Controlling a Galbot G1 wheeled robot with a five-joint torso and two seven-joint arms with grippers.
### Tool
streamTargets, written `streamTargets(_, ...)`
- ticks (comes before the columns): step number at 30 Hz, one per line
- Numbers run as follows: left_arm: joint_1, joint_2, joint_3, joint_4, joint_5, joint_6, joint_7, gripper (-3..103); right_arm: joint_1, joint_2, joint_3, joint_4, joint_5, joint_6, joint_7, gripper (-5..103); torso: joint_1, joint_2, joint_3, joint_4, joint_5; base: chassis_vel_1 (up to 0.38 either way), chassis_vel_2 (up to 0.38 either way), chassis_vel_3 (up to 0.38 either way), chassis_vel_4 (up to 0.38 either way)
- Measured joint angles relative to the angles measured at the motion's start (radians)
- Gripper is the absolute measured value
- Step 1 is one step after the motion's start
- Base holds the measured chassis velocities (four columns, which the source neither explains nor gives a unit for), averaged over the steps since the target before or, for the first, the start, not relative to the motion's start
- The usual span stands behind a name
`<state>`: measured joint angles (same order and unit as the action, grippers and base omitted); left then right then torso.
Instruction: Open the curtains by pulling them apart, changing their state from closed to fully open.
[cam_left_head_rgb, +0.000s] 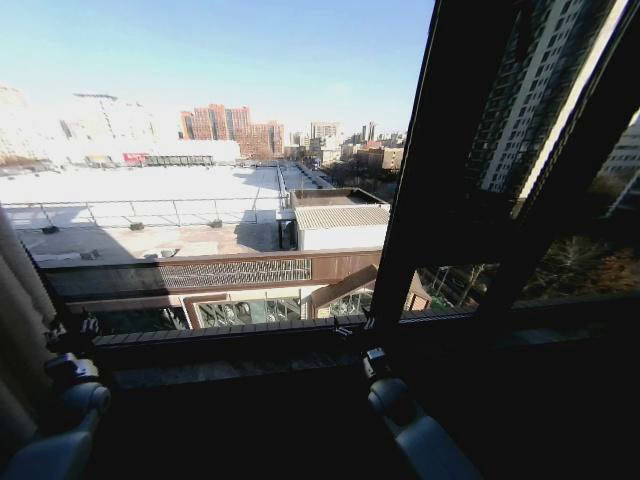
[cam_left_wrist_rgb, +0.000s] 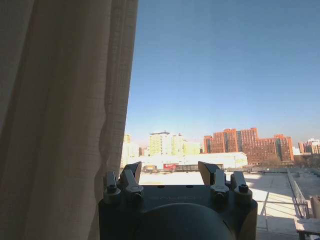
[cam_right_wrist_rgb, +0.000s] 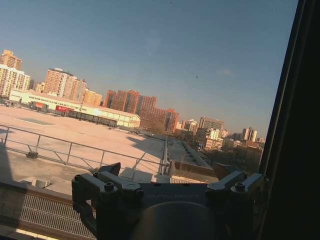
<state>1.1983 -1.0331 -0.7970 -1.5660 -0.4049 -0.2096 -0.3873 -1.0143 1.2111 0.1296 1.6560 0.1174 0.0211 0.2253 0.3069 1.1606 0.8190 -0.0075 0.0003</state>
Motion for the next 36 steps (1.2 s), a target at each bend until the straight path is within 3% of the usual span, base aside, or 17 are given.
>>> streamTargets(4, 0.034, -0.041, 0.016, -0.058, -0.009, -0.004, 0.024, 73, 0.0, 0.0, 0.0, 0.0, 0.0, 0.0, 0.0, 100, 0.0, 0.0, 0.0, 0.0, -0.0002, 0.0, 0.0, 0.0, 0.0)
streamTargets(5, 0.063, -0.07, 0.031, -0.102, -0.036, -0.025, 0.075, 85, 0.0, 0.0, 0.0, 0.0, 0.0, 0.0, 0.0, 100, 0.0, 0.0, 0.0, -0.0002, -0.0001, 0.0, 0.0, 0.0, 0.0)
streamTargets(6, 0.063, -0.07, 0.031, -0.102, -0.036, -0.025, 0.075, 85, 0.0, 0.0, 0.0, 0.0, 0.0, 0.0, 0.0, 100, 0.0, 0.0, 0.0, -0.0002, -0.0001, 0.0, 0.0, 0.0, 0.0)
streamTargets(7, 0.087, -0.087, 0.036, -0.129, -0.057, -0.051, 0.159, 89, 0.0, 0.0, 0.0, 0.0, 0.0, 0.0, 0.0, 100, 0.0, 0.0, 0.0, -0.0002, 0.0009, 0.0, 0.0, 0.0, 0.0)
streamTargets(8, 0.113, -0.106, 0.042, -0.151, -0.082, -0.072, 0.251, 94, 0.0, 0.0, 0.0, 0.0, 0.0, 0.0, 0.0, 100, 0.0, 0.0, 0.0, -0.0002, -0.0004, 0.0, 0.0, 0.0, 0.0)
streamTargets(10, 0.151, -0.135, 0.044, -0.188, -0.124, -0.098, 0.362, 98, 0.0, 0.0, 0.0, 0.0, 0.0, 0.0, 0.0, 100, 0.0, 0.0, 0.0, -0.0001, 0.0001, 0.0, 0.0, 0.0, 0.0)
streamTargets(14, 0.189, -0.183, 0.044, -0.23, -0.167, -0.093, 0.429, 100, 0.0, 0.0, 0.0, 0.0, 0.0, 0.0, 0.0, 100, 0.0, 0.0, 0.0, 0.0, -0.0001, 0.0, 0.0, 0.0, 0.0)
streamTargets(24, 0.208, -0.227, 0.011, -0.261, -0.18, -0.039, 0.378, 100, 0.0, 0.0, 0.0, 0.0, 0.0, 0.0, 0.0, 100, 0.0, 0.0, 0.0, 0.0, -0.0002, 0.0, 0.0, 0.0, 0.0)
streamTargets(36, 0.221, -0.214, -0.002, -0.258, -0.171, -0.055, 0.37, 100, 0.0, 0.0, 0.0, 0.0, 0.0, 0.0, 0.0, 100, 0.0, 0.0, 0.0, 0.0, -0.0003, 0.0, 0.0, 0.0, 0.0)
